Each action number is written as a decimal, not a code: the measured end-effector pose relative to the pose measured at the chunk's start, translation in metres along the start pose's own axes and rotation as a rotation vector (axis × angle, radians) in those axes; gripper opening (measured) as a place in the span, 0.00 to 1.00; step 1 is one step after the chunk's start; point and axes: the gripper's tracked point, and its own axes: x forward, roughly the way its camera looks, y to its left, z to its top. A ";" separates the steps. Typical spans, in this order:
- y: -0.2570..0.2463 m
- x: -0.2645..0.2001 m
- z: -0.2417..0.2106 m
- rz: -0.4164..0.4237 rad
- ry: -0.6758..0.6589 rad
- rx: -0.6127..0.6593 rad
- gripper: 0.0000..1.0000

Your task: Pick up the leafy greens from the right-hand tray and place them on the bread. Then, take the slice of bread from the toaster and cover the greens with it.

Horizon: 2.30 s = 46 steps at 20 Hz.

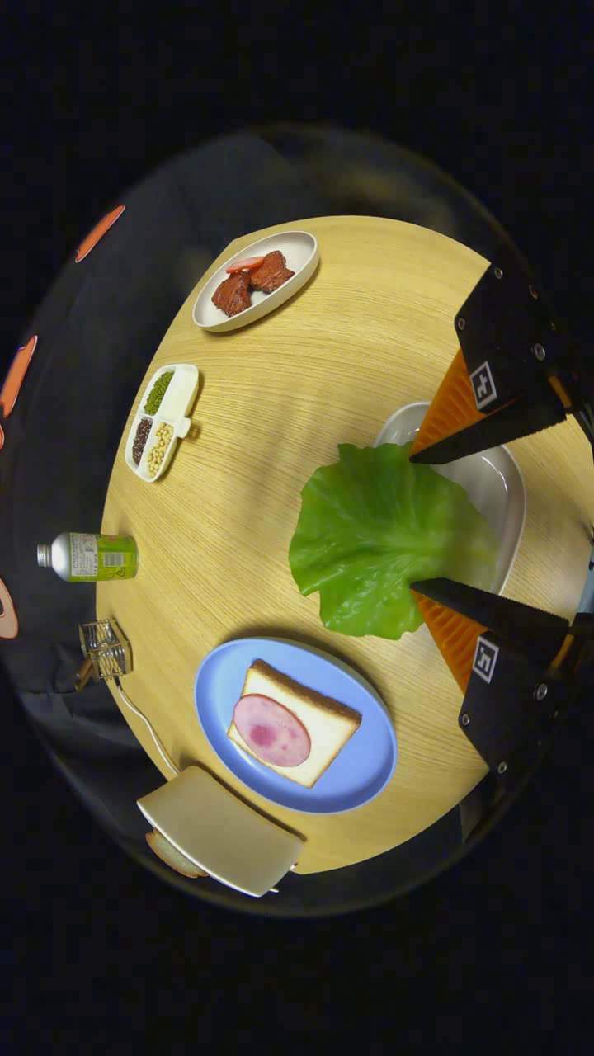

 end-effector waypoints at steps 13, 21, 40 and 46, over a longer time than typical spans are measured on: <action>0.007 0.013 -0.008 0.015 0.077 0.093 0.46; 0.006 0.012 -0.008 -0.033 0.043 0.257 0.04; 0.089 -0.068 0.064 0.152 -0.110 0.355 0.01; 0.144 -0.059 0.083 0.241 -0.084 0.281 0.02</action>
